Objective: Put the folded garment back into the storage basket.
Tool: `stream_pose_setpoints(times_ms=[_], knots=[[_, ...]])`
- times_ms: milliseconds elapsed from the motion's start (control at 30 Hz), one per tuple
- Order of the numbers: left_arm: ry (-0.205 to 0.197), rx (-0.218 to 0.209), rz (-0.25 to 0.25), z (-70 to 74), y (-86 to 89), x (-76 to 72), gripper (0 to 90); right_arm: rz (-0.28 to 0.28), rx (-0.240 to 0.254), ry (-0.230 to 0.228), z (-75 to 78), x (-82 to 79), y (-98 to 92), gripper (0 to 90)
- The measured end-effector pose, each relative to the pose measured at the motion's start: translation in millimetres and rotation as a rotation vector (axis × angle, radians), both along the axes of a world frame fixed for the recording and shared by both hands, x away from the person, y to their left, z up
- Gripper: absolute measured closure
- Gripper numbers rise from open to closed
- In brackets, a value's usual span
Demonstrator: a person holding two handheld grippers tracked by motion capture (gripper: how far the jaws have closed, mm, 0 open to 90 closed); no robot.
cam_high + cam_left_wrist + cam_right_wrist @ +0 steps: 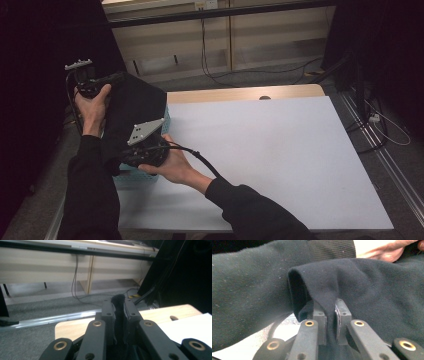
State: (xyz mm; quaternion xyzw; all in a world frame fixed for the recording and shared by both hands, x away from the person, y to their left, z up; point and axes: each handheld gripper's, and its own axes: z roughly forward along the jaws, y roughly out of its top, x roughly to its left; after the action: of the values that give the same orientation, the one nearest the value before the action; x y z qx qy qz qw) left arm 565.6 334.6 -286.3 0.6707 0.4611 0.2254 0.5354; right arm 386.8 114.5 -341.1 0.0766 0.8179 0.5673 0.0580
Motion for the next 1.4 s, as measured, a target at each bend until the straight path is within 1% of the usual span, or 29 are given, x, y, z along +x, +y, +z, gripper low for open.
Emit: stream_pose_setpoints(times_ms=[67,100,167,200,267,333,367,400,467,533,633,700,733,800,933,967,1067,1100,1167,1300,1400], knots=[[0.001,0.007,-0.004,-5.9,2.0,2.0,81.9,0.000,-0.009,0.005,-3.9,1.9,3.9,82.7],[0.002,0.023,-0.001,-8.6,2.2,3.2,81.9,-0.002,-0.015,0.006,-5.7,3.0,5.3,82.7],[0.005,0.028,-0.020,-13.8,3.1,5.7,81.8,-0.002,-0.022,0.009,-8.7,5.6,7.4,82.7],[0.005,0.034,-0.025,-16.0,2.6,6.7,81.8,-0.003,-0.025,0.014,-10.3,6.7,8.3,82.7],[0.007,0.061,-0.036,-19.7,0.2,9.6,81.8,-0.003,-0.034,0.017,-13.5,8.6,10.1,82.8],[0.001,0.072,-0.040,-23.1,-1.1,11.6,81.8,-0.008,-0.040,0.020,-16.5,10.8,11.6,82.8],[0.003,0.072,-0.041,-25.0,-1.8,12.5,81.7,-0.010,-0.039,0.024,-18.1,12.1,12.3,82.8],[0.004,0.080,-0.040,-27.0,-2.7,13.6,81.7,-0.012,-0.040,0.027,-19.7,13.4,13.0,82.7],[0.011,0.098,-0.033,-30.8,-3.2,14.9,81.7,-0.016,-0.047,0.032,-23.2,15.5,14.7,82.8],[0.011,0.099,-0.019,-34.9,-2.2,15.3,81.7,-0.021,-0.054,0.034,-26.8,17.6,16.1,82.8],[0.031,0.124,-0.002,-42.1,2.0,17.0,81.6,-0.028,-0.063,0.041,-32.7,21.1,18.5,82.7],[0.044,0.120,0.005,-46.9,4.9,17.9,81.6,-0.035,-0.074,0.041,-36.1,22.8,20.1,82.7],[0.049,0.125,0.013,-48.9,5.8,18.3,81.5,-0.038,-0.073,0.047,-37.7,24.0,20.8,82.7],[0.052,0.117,0.019,-52.8,7.1,18.8,81.5,-0.042,-0.077,0.051,-41.0,26.3,22.9,82.7],[0.062,0.128,0.016,-61.0,6.8,19.9,81.4,-0.048,-0.093,0.065,-48.9,30.4,27.3,82.7],[0.065,0.135,0.019,-63.1,6.8,20.1,81.4,-0.047,-0.101,0.067,-50.7,31.1,28.2,82.7],[0.078,0.134,0.040,-68.5,8.4,21.1,81.3,-0.048,-0.108,0.075,-54.5,32.7,29.5,82.7],[0.083,0.139,0.045,-70.3,8.8,21.4,81.3,-0.050,-0.108,0.077,-55.2,33.1,29.9,82.7],[0.101,0.163,0.057,-73.9,9.3,22.4,81.2,-0.047,-0.112,0.080,-56.5,33.2,31.2,82.7],[0.122,0.167,0.081,-80.6,14.0,22.8,81.2,-0.040,-0.123,0.088,-59.3,33.5,34.8,82.6],[0.155,0.192,0.096,-85.1,16.5,24.1,81.1,-0.032,-0.126,0.099,-61.5,35.4,35.9,82.3]])
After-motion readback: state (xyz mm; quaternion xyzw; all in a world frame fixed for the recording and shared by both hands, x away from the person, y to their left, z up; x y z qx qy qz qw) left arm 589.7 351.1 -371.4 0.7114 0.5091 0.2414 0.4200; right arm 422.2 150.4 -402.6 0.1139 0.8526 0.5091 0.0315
